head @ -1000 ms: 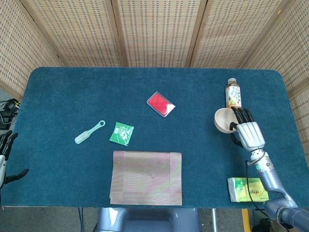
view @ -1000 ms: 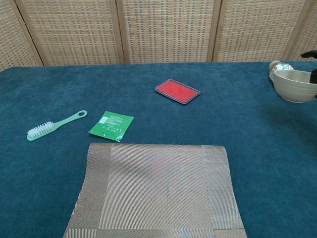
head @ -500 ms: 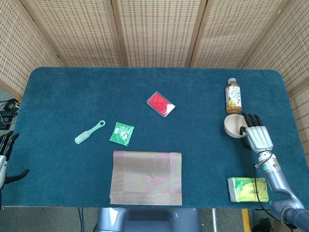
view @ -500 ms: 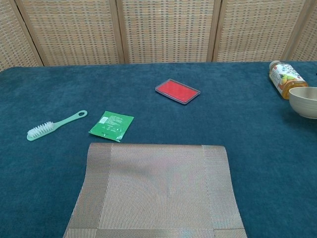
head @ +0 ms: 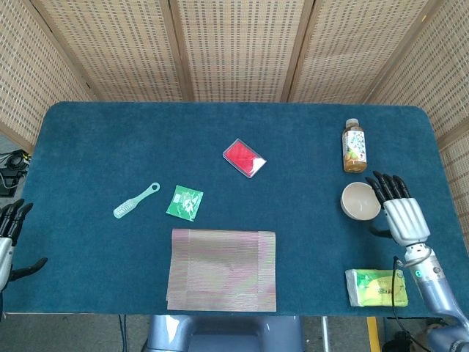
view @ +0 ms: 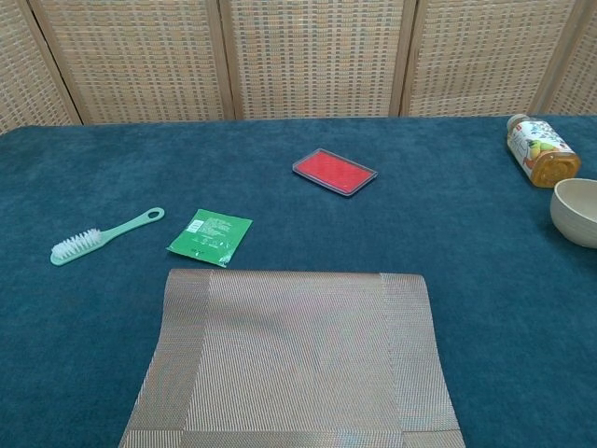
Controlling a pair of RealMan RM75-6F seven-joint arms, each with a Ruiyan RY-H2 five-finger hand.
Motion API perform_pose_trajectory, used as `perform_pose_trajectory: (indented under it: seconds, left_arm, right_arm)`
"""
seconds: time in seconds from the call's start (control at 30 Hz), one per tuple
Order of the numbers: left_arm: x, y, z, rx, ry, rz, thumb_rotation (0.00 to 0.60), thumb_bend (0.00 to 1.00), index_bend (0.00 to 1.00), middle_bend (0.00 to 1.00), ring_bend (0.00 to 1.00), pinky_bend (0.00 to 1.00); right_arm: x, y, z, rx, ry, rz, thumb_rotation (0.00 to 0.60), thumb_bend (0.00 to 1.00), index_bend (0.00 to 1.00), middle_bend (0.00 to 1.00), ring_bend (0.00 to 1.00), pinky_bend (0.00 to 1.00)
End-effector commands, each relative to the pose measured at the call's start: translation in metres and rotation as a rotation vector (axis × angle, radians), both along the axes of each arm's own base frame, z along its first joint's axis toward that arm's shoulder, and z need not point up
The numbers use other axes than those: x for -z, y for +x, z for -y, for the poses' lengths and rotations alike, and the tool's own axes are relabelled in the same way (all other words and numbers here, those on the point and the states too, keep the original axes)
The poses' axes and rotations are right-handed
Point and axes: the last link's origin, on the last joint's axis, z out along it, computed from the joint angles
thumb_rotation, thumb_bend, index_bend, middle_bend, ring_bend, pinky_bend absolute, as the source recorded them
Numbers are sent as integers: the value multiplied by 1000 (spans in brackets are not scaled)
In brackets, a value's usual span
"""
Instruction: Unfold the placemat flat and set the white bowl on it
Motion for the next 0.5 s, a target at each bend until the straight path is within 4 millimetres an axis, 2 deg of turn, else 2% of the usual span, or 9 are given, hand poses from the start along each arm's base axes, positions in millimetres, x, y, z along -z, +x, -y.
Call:
perform_pose_trajectory:
  seconds: [0.03,0.17,0.3,0.5]
  left_arm:
    - [17,14,6,146,-78,11,600,0,0,0,0,0]
    - [45,32,19,336,-220,8,600,0,15,0,0,0]
    - [81,42,29,479,-346,-36,600,0,154,0,0,0]
    - [126,51,32,589,-457,-55,600,0,325,0,0,0]
  right_arm:
    - [-25,9,-31,-28,-62,25,600,0,0,0,0,0]
    - [-28,11,-52,-23,-123,34,600,0,0,0,0,0]
    - [-27,11,-70,-12,-159,24,600,0,0,0,0,0]
    - [-32,8,-78,8,-173,15,600,0,0,0,0,0]
